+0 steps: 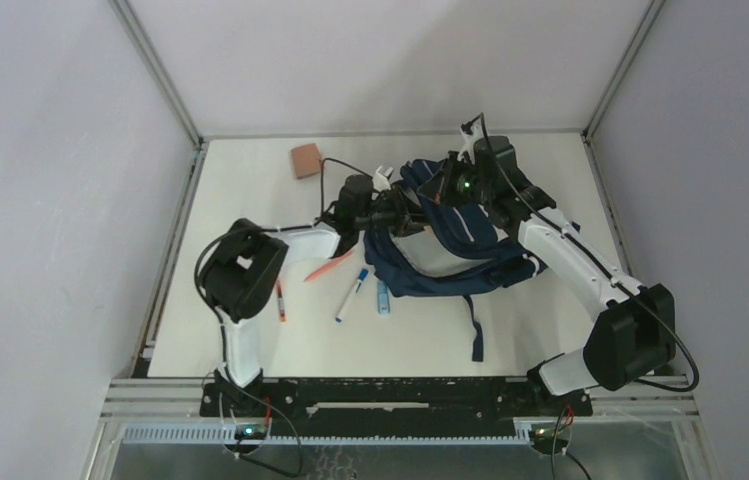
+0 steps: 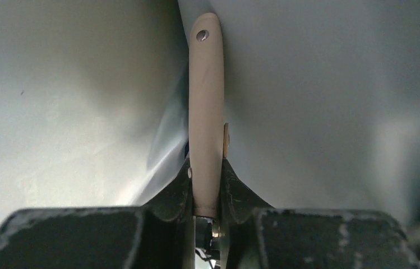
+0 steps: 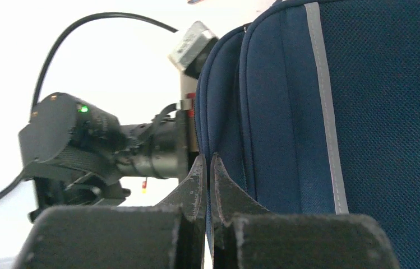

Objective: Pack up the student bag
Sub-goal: Place the personal item in the student bag.

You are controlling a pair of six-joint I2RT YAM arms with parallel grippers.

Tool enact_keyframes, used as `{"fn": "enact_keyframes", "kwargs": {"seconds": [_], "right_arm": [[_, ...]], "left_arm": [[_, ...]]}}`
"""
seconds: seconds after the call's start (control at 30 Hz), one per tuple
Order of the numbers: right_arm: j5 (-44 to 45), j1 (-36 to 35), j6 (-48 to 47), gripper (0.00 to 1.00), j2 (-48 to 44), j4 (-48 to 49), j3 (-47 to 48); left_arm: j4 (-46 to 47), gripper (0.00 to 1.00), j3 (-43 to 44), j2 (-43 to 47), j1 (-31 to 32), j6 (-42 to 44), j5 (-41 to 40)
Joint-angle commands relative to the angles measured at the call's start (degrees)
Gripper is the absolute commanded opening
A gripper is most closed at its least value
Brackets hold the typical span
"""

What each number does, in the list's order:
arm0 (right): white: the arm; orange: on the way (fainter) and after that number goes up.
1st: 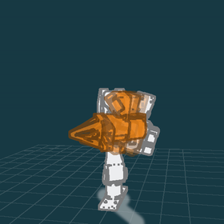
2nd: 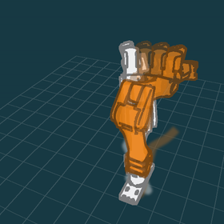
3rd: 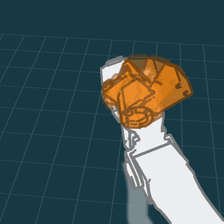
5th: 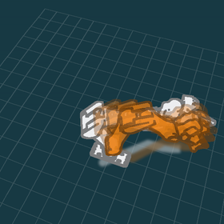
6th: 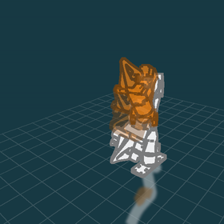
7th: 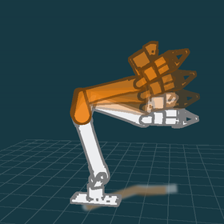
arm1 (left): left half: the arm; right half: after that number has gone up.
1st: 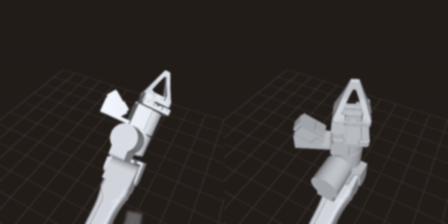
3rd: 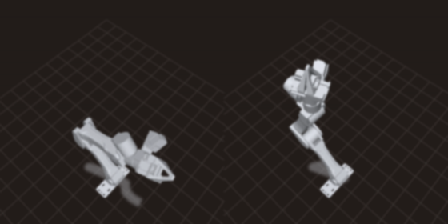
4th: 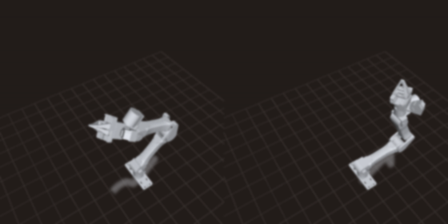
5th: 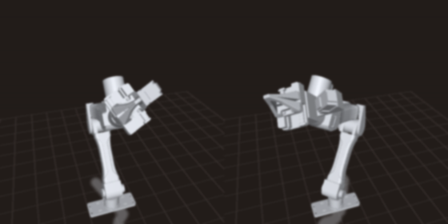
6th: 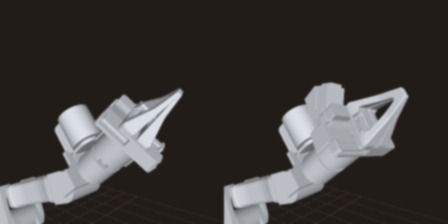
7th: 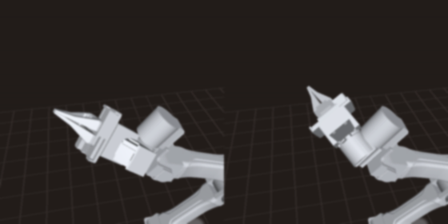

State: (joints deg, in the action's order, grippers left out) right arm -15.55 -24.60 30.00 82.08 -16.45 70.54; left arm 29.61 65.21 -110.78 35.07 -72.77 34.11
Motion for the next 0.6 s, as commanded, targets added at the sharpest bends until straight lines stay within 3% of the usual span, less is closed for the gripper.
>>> {"fn": "enact_keyframes", "kwargs": {"seconds": [0.0, 0.17, 0.2, 0.27, 0.37, 0.4, 0.57], "right_arm": [[-8.5, -0.7, 4.9, 0.00, -4.2, 8.7, 0.6], [-9.4, -0.8, 5.9, 0.00, -4.4, 9.6, 0.5], [-9.1, -0.8, 6.0, 0.00, -4.4, 9.5, 0.5], [-9.0, -0.6, 6.1, 0.00, -4.4, 9.1, 0.5], [-9.0, -0.3, 6.3, 0.00, -4.6, 8.6, 0.5], [-8.9, -0.3, 6.2, 0.00, -4.7, 8.5, 0.5], [-8.8, -0.3, 6.4, 0.00, -4.6, 8.6, 0.5]], "left_arm": [[8.1, 0.00, 7.0, -2.2, 2.1, -4.6, -0.1], [2.6, 0.01, 12.9, -6.8, 3.8, -3.3, -3.5], [0.4, 0.10, 14.2, -7.6, 3.9, -2.6, -4.2], [-3.6, 0.39, 16.1, -8.4, 4.2, -0.9, -5.0], [-9.8, 0.61, 16.3, -6.9, 4.2, 3.3, -6.5], [-12.7, 0.66, 16.5, -5.6, 4.2, 5.3, -7.2], [-22.8, 0.68, 15.8, -1.6, 4.2, 13.1, -9.7]]}}
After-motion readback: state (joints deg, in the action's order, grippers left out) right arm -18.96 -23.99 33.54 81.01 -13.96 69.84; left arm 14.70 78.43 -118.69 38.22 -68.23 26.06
